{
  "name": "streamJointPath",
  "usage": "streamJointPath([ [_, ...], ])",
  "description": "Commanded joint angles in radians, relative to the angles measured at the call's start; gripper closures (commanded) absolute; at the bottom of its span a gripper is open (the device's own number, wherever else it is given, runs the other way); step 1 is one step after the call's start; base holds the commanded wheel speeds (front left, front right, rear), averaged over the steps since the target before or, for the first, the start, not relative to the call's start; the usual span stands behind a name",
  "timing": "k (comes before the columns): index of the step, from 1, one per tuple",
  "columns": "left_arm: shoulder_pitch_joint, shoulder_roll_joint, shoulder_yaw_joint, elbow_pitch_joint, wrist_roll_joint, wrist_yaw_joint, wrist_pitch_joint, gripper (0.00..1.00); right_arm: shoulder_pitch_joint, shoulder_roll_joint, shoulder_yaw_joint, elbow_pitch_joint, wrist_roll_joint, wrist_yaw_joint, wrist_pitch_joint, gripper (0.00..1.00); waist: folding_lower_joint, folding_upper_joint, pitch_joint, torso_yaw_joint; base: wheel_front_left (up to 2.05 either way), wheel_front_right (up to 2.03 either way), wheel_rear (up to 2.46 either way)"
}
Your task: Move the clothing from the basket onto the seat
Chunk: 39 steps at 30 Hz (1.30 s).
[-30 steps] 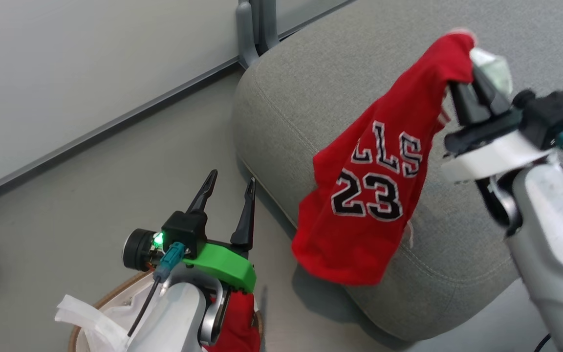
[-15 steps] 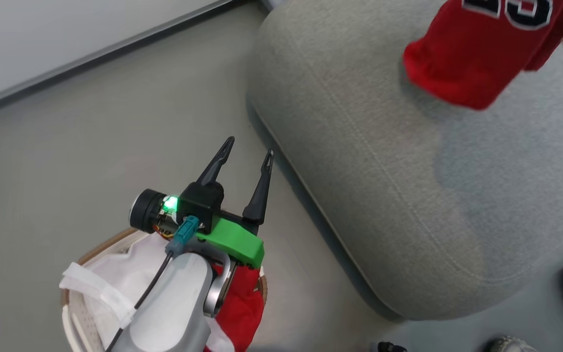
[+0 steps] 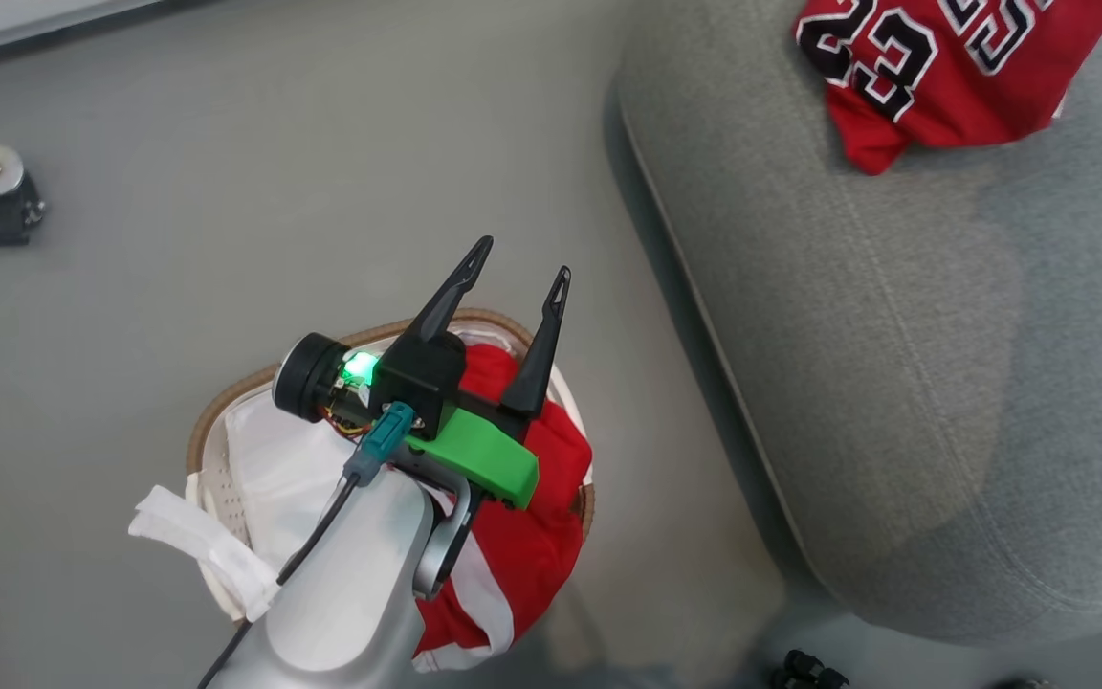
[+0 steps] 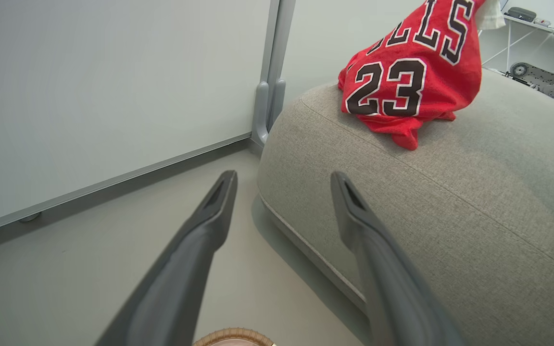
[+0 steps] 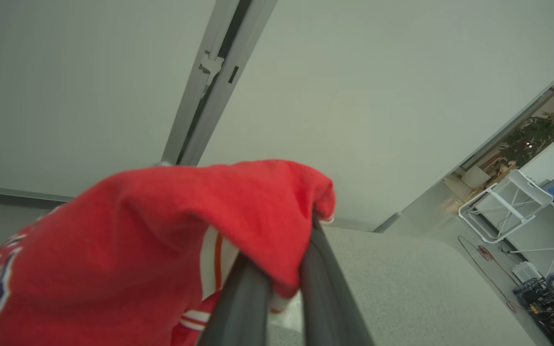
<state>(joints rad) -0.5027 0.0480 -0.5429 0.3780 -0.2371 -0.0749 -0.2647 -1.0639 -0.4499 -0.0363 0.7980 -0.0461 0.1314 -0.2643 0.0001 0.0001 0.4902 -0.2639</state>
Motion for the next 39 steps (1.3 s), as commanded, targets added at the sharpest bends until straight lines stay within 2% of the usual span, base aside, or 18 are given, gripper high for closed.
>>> streamJointPath([
  [1,-0.016,0.005,0.000,0.002,-0.005,0.003,0.000,0.00,0.035,0.001,-0.025,0.024,-0.007,-0.001,0.000,1.00,-0.0001,-0.0001,0.039,0.045,0.00,0.00,0.00],
  [5,-0.008,0.005,-0.002,0.009,-0.006,0.004,0.000,0.00,0.142,0.019,-0.135,0.106,-0.036,-0.001,0.000,0.99,-0.0001,-0.0001,0.031,0.051,0.00,0.00,0.00],
  [6,-0.002,0.005,0.000,0.012,-0.008,0.004,0.000,0.00,0.169,0.025,-0.167,0.116,-0.038,-0.001,0.000,0.80,-0.0001,-0.0001,0.024,0.050,0.00,0.00,0.00],
  [7,0.003,0.005,0.001,0.015,-0.010,0.005,0.000,0.00,0.187,0.025,-0.192,0.116,-0.043,-0.001,0.000,0.53,-0.0001,-0.0001,0.019,0.049,0.00,0.00,0.00],
  [8,0.009,0.005,0.003,0.017,-0.011,0.005,0.000,0.00,0.218,0.028,-0.219,0.114,-0.049,-0.001,0.000,0.13,-0.0001,-0.0001,0.010,0.047,0.00,0.00,0.00],
  [9,0.014,0.005,0.004,0.020,-0.013,0.005,0.000,0.00,0.243,0.036,-0.234,0.114,-0.054,-0.001,0.000,0.00,-0.0001,-0.0001,0.002,0.045,0.00,0.00,0.00],
  [16,0.056,0.005,0.003,0.025,-0.037,0.010,0.000,0.00,0.435,0.070,-0.339,0.041,-0.056,-0.001,0.000,0.00,-0.0001,-0.0001,-0.089,0.027,0.00,0.00,0.00],
  [23,0.107,0.005,0.018,0.019,-0.048,0.025,0.000,0.00,0.555,0.128,-0.327,-0.114,0.012,-0.001,0.000,0.00,-0.0001,-0.0001,-0.170,0.025,0.00,0.00,0.00],
  [32,0.166,0.005,0.085,0.002,-0.050,0.057,0.000,0.00,0.618,0.241,-0.153,-0.336,0.116,-0.001,0.000,0.00,-0.0001,-0.0001,-0.233,0.085,0.00,0.00,0.00],
  [39,0.206,0.005,0.180,-0.008,-0.044,0.081,0.000,0.00,0.632,0.324,-0.016,-0.400,0.176,-0.001,0.000,0.00,-0.0001,-0.0001,-0.268,0.166,0.00,0.00,0.00],
])
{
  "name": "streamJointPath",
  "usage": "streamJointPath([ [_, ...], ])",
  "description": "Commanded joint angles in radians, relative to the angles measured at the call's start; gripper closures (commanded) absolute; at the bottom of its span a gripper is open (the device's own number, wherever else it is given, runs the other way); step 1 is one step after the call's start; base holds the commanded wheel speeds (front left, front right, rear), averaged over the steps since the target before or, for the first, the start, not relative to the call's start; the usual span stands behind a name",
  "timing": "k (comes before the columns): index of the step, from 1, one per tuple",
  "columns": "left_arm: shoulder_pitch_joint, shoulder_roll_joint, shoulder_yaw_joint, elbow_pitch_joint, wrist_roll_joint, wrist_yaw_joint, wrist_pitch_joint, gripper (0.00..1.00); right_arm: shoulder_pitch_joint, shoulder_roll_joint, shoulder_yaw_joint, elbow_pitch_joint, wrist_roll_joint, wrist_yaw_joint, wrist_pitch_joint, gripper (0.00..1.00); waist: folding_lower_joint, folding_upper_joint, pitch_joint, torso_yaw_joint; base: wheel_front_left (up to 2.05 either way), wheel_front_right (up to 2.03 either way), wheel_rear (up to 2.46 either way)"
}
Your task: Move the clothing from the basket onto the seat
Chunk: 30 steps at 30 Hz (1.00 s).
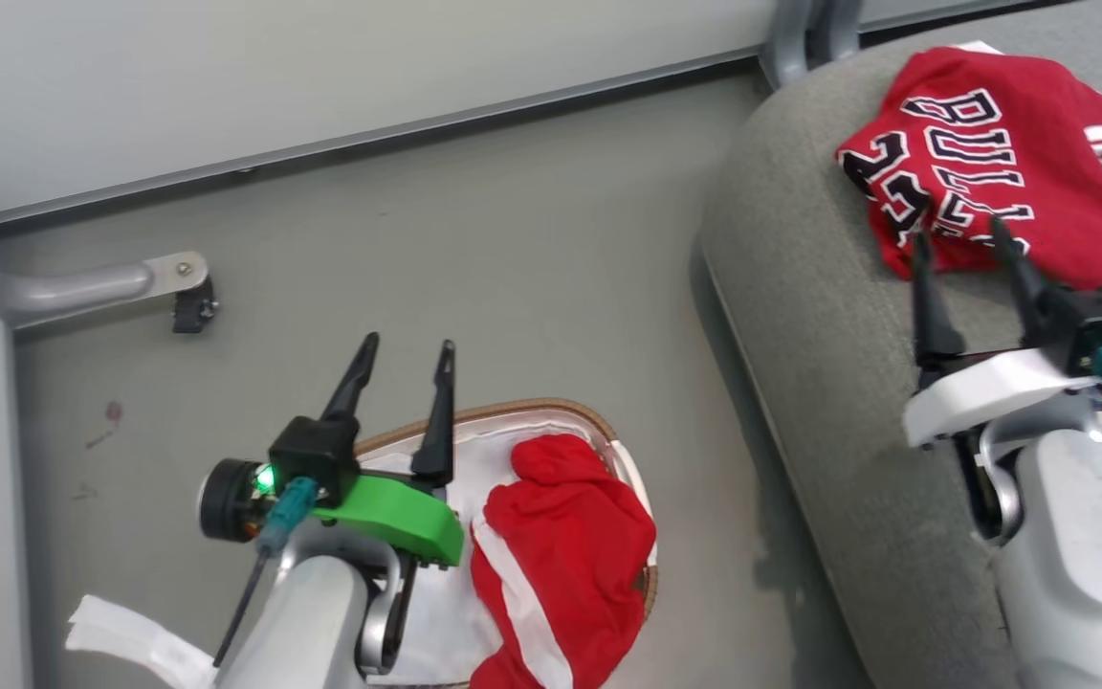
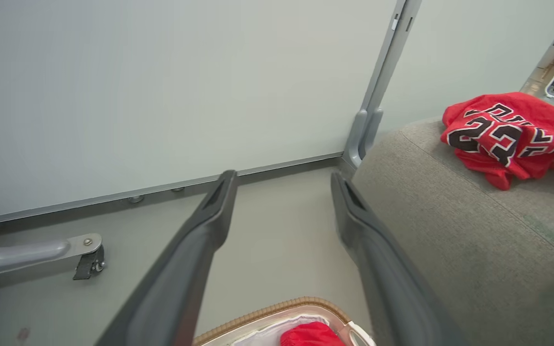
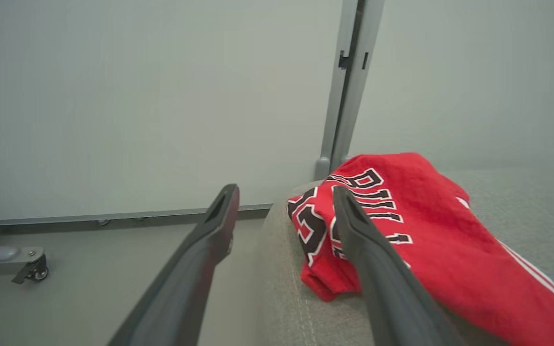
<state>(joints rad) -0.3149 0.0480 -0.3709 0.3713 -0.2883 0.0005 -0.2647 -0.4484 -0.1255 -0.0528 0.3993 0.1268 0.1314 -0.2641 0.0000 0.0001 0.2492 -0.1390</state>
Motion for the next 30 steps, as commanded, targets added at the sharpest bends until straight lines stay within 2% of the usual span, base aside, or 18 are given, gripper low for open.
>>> streamJointPath([
  [1,0.022,0.005,0.024,-0.003,0.010,0.011,0.000,0.00,0.018,0.007,0.010,-0.003,0.006,-0.001,0.000,0.00,0.0000,-0.0001,-0.030,0.051,0.00,0.00,0.00],
  [6,0.045,0.005,0.114,0.003,0.024,0.016,0.000,0.00,0.036,0.034,0.068,0.005,-0.001,-0.001,-0.001,0.00,0.0000,-0.0001,-0.051,0.106,0.00,0.00,0.00],
  [12,0.089,0.004,0.197,0.009,0.034,0.013,0.000,0.00,0.077,0.060,0.052,0.010,0.011,-0.001,-0.001,0.00,0.0000,-0.0001,-0.084,0.149,0.00,0.00,0.00],
  [20,0.180,0.004,0.237,0.019,0.037,-0.003,0.000,0.00,0.159,0.071,0.035,0.023,-0.001,-0.001,0.000,0.00,0.0000,-0.0001,-0.141,0.158,0.00,0.00,0.00],
  [30,0.291,0.004,0.235,0.034,0.029,-0.005,0.000,0.00,0.281,0.072,0.061,0.045,0.031,-0.001,0.000,0.00,0.0000,-0.0001,-0.213,0.145,0.00,0.00,0.00],
])
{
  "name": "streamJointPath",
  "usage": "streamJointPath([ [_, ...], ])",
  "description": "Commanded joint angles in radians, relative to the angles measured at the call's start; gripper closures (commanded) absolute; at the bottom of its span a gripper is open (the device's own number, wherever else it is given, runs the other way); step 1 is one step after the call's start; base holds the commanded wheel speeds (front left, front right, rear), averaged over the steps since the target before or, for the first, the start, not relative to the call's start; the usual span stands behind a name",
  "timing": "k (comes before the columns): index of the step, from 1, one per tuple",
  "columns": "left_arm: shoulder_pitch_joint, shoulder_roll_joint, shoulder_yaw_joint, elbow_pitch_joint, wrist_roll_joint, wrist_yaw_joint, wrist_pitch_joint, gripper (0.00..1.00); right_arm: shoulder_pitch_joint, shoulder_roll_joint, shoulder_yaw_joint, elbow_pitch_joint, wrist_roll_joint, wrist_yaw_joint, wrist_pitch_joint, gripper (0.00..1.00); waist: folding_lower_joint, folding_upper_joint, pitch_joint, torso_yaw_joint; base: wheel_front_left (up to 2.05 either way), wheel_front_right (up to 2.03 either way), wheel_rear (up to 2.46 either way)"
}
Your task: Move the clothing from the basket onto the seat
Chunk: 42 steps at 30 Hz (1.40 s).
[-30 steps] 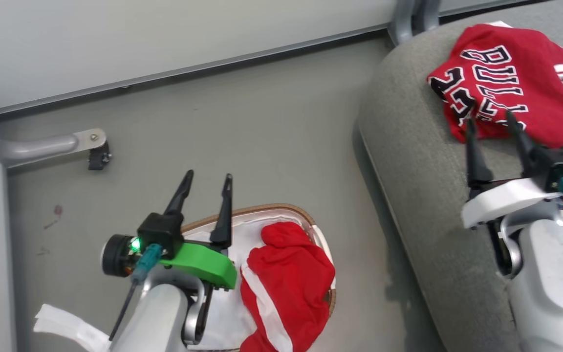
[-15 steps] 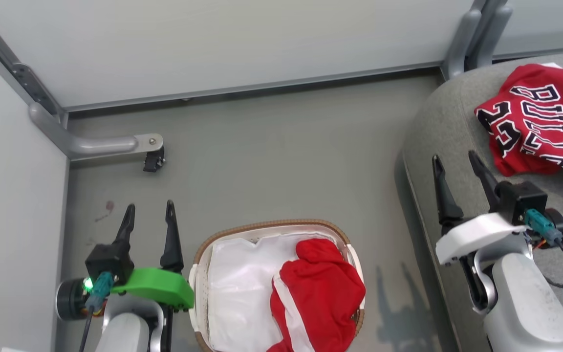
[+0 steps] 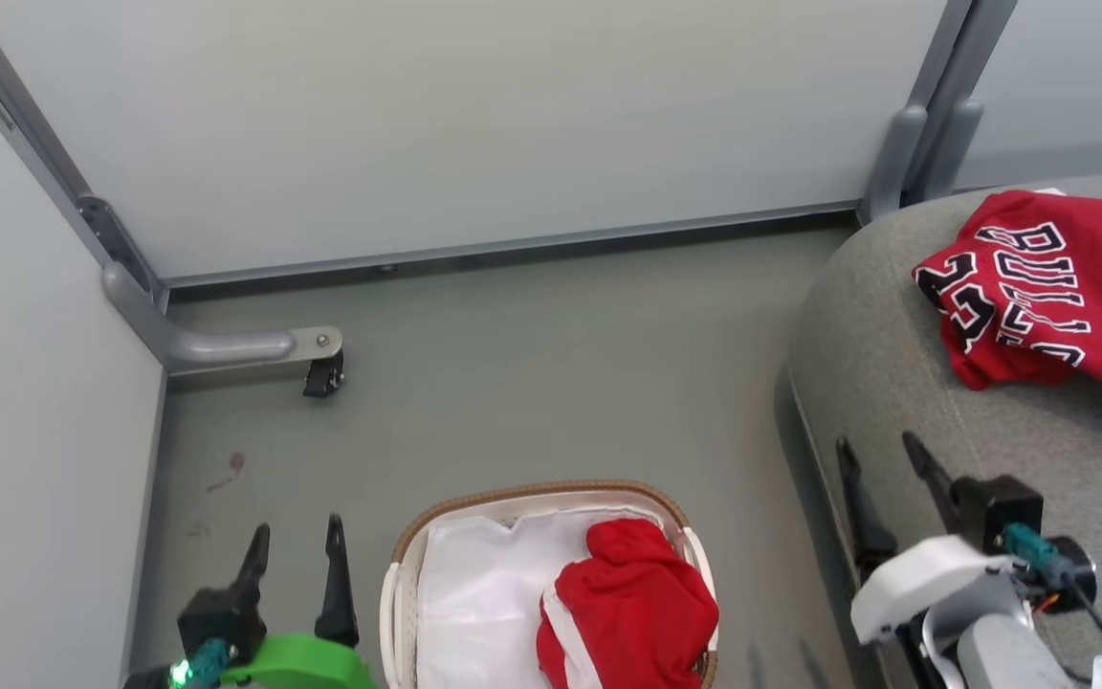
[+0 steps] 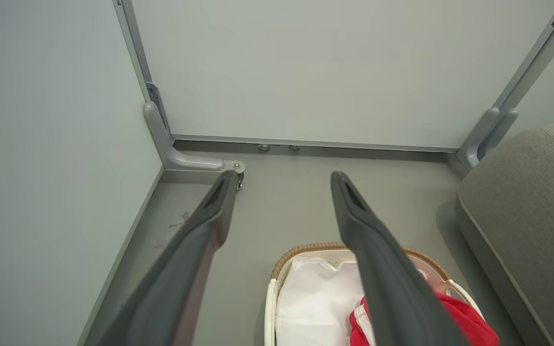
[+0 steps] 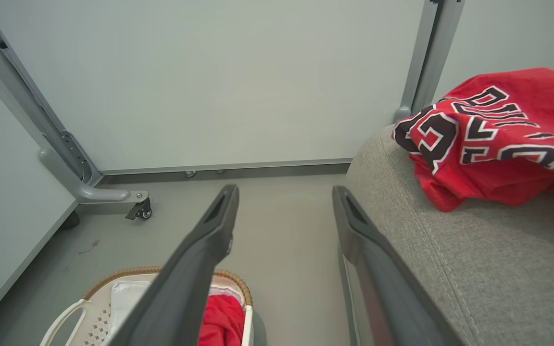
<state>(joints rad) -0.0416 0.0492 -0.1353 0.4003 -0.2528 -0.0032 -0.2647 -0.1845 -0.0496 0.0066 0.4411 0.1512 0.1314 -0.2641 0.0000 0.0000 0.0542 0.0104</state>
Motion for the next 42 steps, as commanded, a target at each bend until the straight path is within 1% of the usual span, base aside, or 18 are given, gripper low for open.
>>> streamJointPath([
  [1,0.027,0.003,-0.003,0.007,-0.010,0.000,0.000,0.00,0.027,-0.003,0.009,0.005,0.009,-0.001,0.000,0.00,0.0000,0.0000,-0.022,-0.005,0.00,0.00,0.00],
  [9,0.074,0.003,-0.033,0.019,-0.021,0.001,0.000,0.00,0.064,-0.004,0.008,-0.003,0.027,-0.001,0.000,0.00,0.0000,0.0000,-0.024,-0.013,0.00,0.00,0.00],
  [16,0.023,0.003,-0.071,0.047,-0.018,-0.012,0.000,0.00,0.021,-0.004,0.016,-0.018,0.028,-0.001,0.000,0.00,0.0000,0.0000,0.026,-0.025,0.00,0.00,0.00],
  [20,-0.030,0.003,-0.104,0.077,-0.033,-0.024,0.000,0.00,-0.021,-0.004,0.016,-0.039,0.025,-0.001,0.000,0.00,0.0000,0.0000,0.091,-0.037,0.00,0.00,0.00],
  [23,-0.089,0.003,-0.139,0.100,-0.053,-0.031,0.000,0.00,-0.068,-0.004,0.022,-0.062,0.027,-0.001,0.000,0.00,0.0000,0.0000,0.157,-0.053,0.00,0.00,0.00],
  [28,-0.199,0.004,-0.195,0.158,-0.087,-0.057,0.000,0.00,-0.150,-0.004,0.040,-0.107,0.044,-0.001,0.000,0.00,0.0000,0.0000,0.275,-0.086,0.00,0.00,0.00],
  [31,-0.268,0.004,-0.215,0.196,-0.092,-0.063,0.000,0.00,-0.203,-0.004,0.056,-0.140,0.057,-0.001,0.000,0.00,0.0000,0.0000,0.351,-0.107,0.00,0.00,0.00],
  [33,-0.315,0.004,-0.230,0.228,-0.074,-0.067,0.000,0.00,-0.237,-0.003,0.069,-0.160,0.066,-0.001,0.000,0.00,0.0000,0.0000,0.399,-0.122,0.00,0.00,0.00],
  [37,-0.404,0.004,-0.238,0.297,-0.070,-0.082,0.000,0.00,-0.304,-0.003,0.097,-0.205,0.083,-0.001,0.000,0.00,0.0000,0.0000,0.491,-0.153,0.00,0.00,0.00],
  [42,-0.484,0.005,-0.236,0.374,-0.074,-0.094,0.000,0.00,-0.360,-0.003,0.123,-0.255,0.101,-0.001,0.000,0.00,0.0000,0.0000,0.575,-0.191,0.00,0.00,0.00],
])
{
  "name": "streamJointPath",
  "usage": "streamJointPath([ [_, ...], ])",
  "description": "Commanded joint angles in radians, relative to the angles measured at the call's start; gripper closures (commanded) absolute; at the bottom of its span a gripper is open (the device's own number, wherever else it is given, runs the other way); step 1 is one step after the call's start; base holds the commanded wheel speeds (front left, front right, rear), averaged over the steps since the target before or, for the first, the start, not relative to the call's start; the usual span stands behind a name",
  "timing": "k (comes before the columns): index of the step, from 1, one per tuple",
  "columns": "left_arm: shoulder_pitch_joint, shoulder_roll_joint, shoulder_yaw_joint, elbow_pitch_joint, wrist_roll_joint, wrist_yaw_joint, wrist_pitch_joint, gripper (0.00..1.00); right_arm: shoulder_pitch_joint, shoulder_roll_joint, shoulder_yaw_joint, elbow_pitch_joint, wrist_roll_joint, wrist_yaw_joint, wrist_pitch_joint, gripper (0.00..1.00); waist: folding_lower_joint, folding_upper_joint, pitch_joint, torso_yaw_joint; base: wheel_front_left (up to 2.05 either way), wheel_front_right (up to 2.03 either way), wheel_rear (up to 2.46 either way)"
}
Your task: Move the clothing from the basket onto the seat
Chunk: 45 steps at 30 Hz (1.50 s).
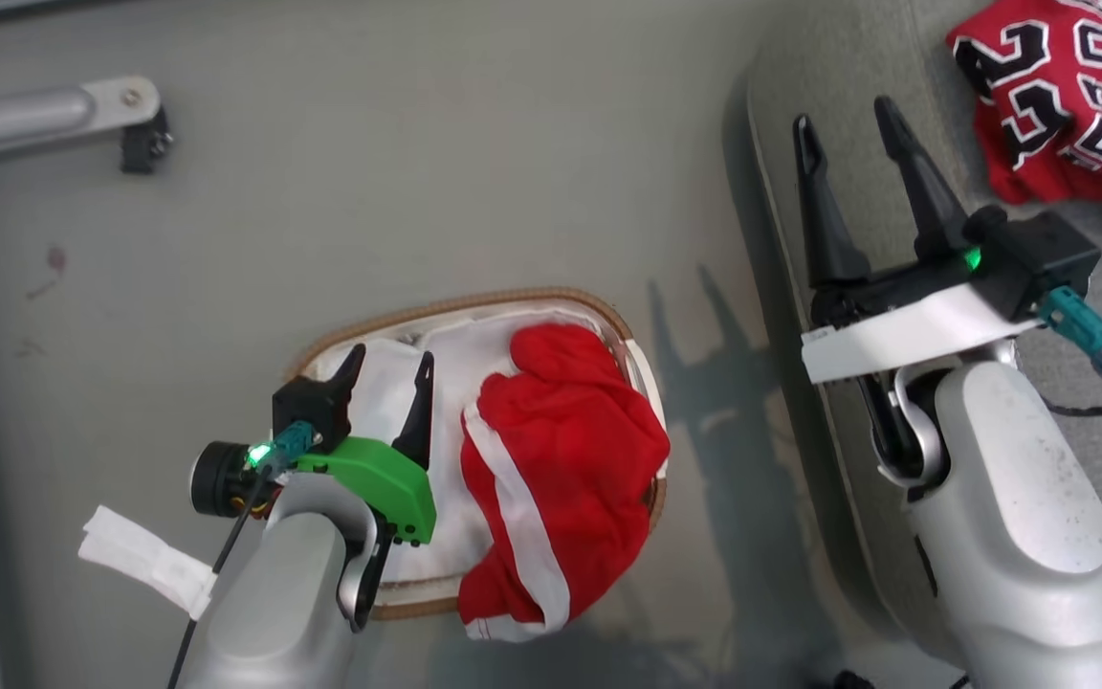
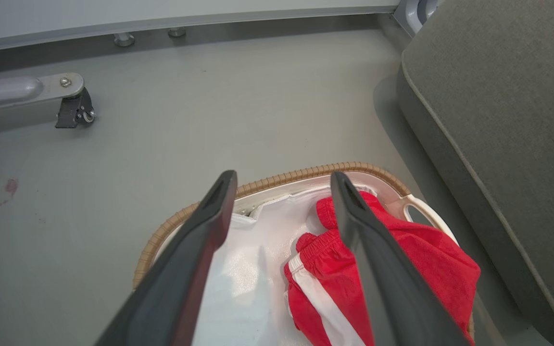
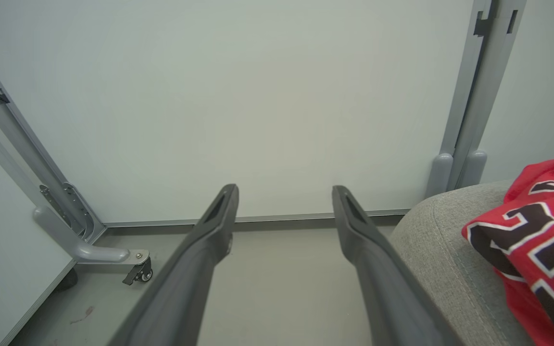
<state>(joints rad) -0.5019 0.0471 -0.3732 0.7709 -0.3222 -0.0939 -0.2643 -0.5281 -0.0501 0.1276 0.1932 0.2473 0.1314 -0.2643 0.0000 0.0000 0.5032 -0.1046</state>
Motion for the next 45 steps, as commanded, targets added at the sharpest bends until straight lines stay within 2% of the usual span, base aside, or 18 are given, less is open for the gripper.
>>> streamJointPath([
  [1,-0.040,0.007,0.000,0.023,-0.010,-0.007,0.000,0.00,-0.026,-0.002,0.005,-0.020,0.010,-0.001,0.000,0.00,0.0000,0.0000,0.145,-0.085,0.00,0.00,0.00],
  [10,-0.170,0.007,-0.046,0.190,-0.053,-0.028,0.000,0.00,-0.080,-0.002,0.034,-0.100,0.043,-0.001,0.000,0.00,0.0000,0.0000,0.278,-0.138,0.00,0.00,0.00],
  [20,-0.260,0.007,-0.135,0.349,-0.161,-0.037,0.007,0.00,-0.129,-0.002,0.060,-0.160,0.038,-0.001,0.000,0.00,0.0000,0.0000,0.383,-0.161,0.00,0.00,0.00],
  [27,-0.288,0.007,-0.219,0.378,-0.274,-0.038,0.056,0.00,-0.146,-0.002,0.074,-0.179,0.036,-0.001,0.000,0.00,0.0000,0.0000,0.423,-0.155,0.00,0.00,0.00],
  [39,-0.330,0.007,-0.332,0.461,-0.339,-0.038,0.135,0.00,-0.146,-0.002,0.071,-0.183,0.032,-0.001,0.000,0.00,0.0000,0.0000,0.435,-0.143,0.00,0.00,0.00],
  [45,-0.321,0.006,-0.375,0.438,-0.381,-0.038,0.166,0.00,-0.140,-0.002,0.069,-0.180,0.039,-0.001,0.000,0.00,0.0000,0.0000,0.439,-0.143,0.00,0.00,0.00],
])
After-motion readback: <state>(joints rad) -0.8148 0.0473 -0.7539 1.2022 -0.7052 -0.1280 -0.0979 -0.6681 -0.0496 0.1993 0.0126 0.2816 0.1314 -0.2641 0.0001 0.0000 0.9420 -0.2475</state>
